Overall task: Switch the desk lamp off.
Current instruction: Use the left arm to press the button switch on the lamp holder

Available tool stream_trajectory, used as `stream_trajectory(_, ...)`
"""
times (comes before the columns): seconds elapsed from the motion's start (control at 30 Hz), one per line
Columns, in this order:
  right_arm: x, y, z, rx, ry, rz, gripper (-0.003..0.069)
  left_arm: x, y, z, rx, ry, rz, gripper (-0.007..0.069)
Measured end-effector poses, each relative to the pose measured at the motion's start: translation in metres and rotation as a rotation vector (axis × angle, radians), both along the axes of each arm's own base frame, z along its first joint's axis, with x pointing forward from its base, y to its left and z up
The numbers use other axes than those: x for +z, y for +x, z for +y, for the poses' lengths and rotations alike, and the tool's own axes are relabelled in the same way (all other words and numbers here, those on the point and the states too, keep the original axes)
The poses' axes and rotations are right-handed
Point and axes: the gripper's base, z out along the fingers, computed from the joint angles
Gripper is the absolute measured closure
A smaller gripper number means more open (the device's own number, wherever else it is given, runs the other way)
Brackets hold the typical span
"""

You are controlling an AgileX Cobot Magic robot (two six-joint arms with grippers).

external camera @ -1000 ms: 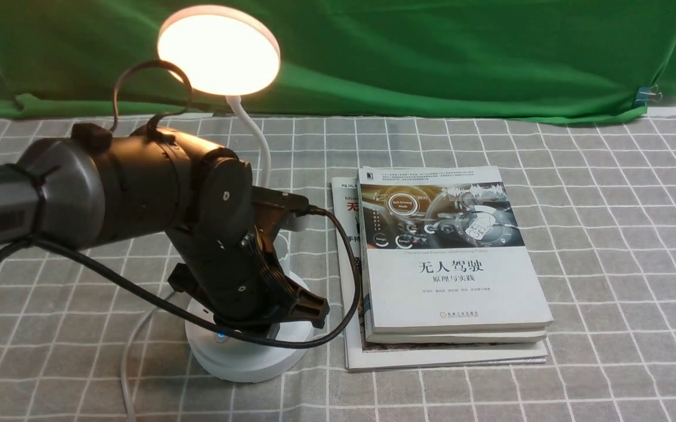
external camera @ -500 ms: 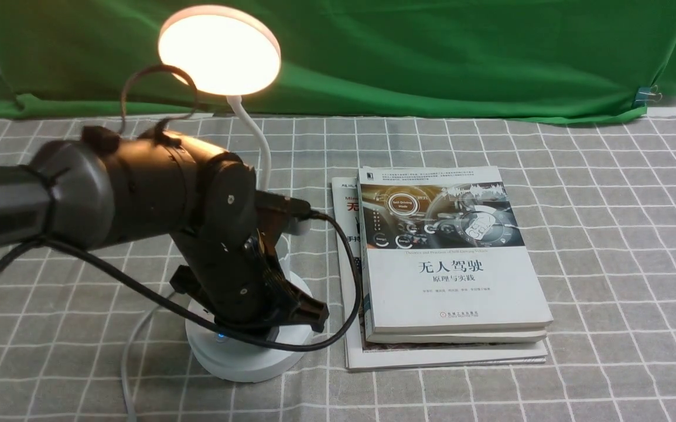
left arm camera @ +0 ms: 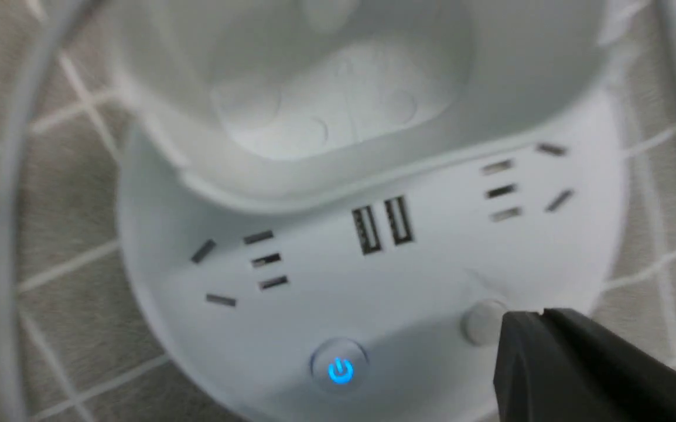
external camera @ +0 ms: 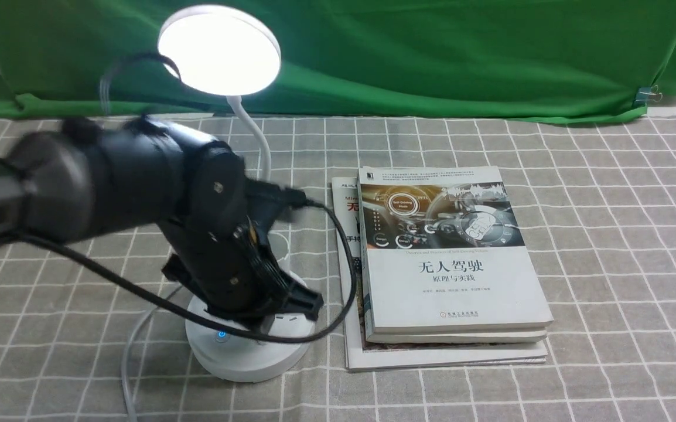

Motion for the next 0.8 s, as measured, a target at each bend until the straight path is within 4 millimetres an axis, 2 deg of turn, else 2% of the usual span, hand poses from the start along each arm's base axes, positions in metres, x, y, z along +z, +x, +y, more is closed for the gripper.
stream_trajectory(0.1, 0.000, 0.000, 0.000, 0.000, 0.000, 0.000, 0.0623, 0.008, -0.002, 0.001, 0.001, -0.013, -0.022, 0.0624)
stream_trajectory(0.2, 0.000, 0.000, 0.000, 0.000, 0.000, 0.000, 0.0623, 0.004, 0.000, 0.000, 0.002, -0.010, -0.018, 0.0624)
stream_trajectory(0.47, 0.000, 0.000, 0.000, 0.000, 0.000, 0.000, 0.0623, -0.030, 0.007, -0.004, 0.002, 0.041, 0.071, 0.0624)
stream_trajectory(0.8, 0.000, 0.000, 0.000, 0.000, 0.000, 0.000, 0.0624, -0.028, 0.007, -0.004, -0.003, 0.041, 0.071, 0.0624)
